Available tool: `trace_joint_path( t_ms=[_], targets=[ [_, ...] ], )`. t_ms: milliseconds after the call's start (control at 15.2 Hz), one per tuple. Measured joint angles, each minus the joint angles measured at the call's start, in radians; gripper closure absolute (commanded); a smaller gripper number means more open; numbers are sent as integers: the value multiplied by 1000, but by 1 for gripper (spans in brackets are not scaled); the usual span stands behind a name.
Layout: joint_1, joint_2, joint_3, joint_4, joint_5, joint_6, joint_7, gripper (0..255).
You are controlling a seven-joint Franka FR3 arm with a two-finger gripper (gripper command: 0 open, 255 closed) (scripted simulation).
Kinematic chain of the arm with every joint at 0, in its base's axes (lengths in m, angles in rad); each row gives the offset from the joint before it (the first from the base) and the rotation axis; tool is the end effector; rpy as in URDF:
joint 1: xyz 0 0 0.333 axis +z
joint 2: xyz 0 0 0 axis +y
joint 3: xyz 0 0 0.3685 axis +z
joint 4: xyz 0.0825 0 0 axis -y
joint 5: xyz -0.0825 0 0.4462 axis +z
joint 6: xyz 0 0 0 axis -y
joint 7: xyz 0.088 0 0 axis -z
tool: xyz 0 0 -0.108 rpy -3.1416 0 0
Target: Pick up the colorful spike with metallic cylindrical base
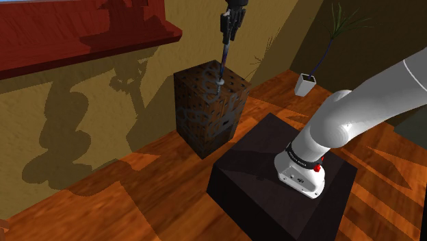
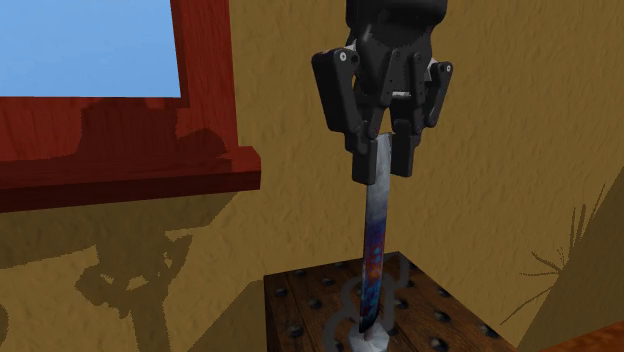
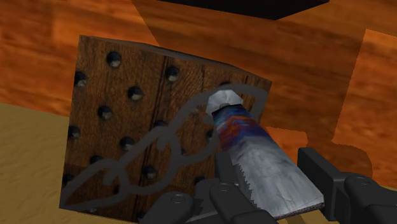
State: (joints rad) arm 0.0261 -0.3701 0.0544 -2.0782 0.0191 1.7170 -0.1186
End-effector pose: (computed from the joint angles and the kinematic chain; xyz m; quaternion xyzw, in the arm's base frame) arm 0.4840 0.0447 0.6195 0.9953 0.0963 0.0042 0.0005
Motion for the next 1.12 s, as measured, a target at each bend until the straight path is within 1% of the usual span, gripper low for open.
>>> trace_joint_path(
  t_ms=[330, 924, 1122],
  targets=[
    [0, -1, 0, 7, 0, -8, 0, 255],
    [-1, 19, -2, 136, -2, -117, -1, 255],
    [-1, 35, -1, 195, -2, -161, 2, 255]
  ],
)
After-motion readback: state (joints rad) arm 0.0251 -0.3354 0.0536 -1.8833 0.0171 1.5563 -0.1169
